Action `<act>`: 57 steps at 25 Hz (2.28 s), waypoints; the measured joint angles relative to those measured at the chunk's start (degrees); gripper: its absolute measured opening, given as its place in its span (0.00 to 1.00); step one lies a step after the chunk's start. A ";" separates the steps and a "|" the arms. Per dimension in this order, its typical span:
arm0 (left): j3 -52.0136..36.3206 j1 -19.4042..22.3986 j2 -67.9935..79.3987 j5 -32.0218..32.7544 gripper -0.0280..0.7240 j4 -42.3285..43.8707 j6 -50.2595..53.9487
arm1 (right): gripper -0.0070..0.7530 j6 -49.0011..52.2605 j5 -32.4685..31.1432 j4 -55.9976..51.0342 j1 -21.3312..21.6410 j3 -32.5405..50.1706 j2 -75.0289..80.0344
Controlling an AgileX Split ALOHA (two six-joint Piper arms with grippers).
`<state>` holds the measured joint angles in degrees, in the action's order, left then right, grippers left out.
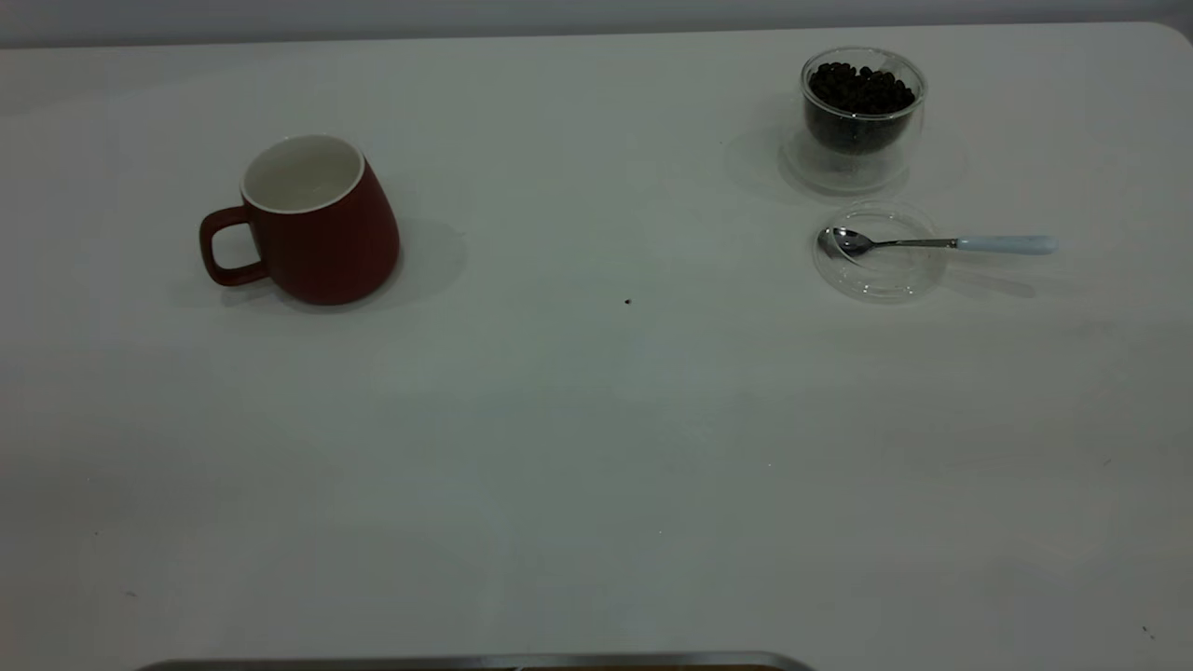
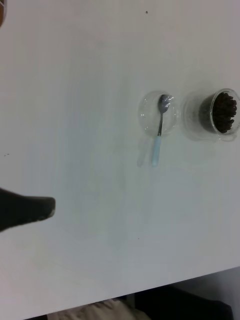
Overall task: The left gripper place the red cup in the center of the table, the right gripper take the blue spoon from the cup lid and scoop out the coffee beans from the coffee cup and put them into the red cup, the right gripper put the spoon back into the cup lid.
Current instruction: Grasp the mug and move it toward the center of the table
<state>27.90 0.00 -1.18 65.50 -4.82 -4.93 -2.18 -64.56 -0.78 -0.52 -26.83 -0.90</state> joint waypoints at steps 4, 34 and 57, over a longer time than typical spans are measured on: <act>0.00 0.00 0.00 -0.05 0.66 0.00 0.00 | 0.78 0.00 0.00 0.00 0.00 0.00 0.00; 16.19 0.00 51.33 -20.78 0.90 5.82 -10.91 | 0.78 0.00 0.00 0.00 0.00 0.00 0.00; 17.11 0.01 94.57 -48.90 0.86 5.54 -24.05 | 0.78 0.00 0.00 0.00 0.00 0.00 0.00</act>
<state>45.01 0.01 93.39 16.60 0.72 -28.97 -2.18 -64.56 -0.78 -0.52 -26.83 -0.90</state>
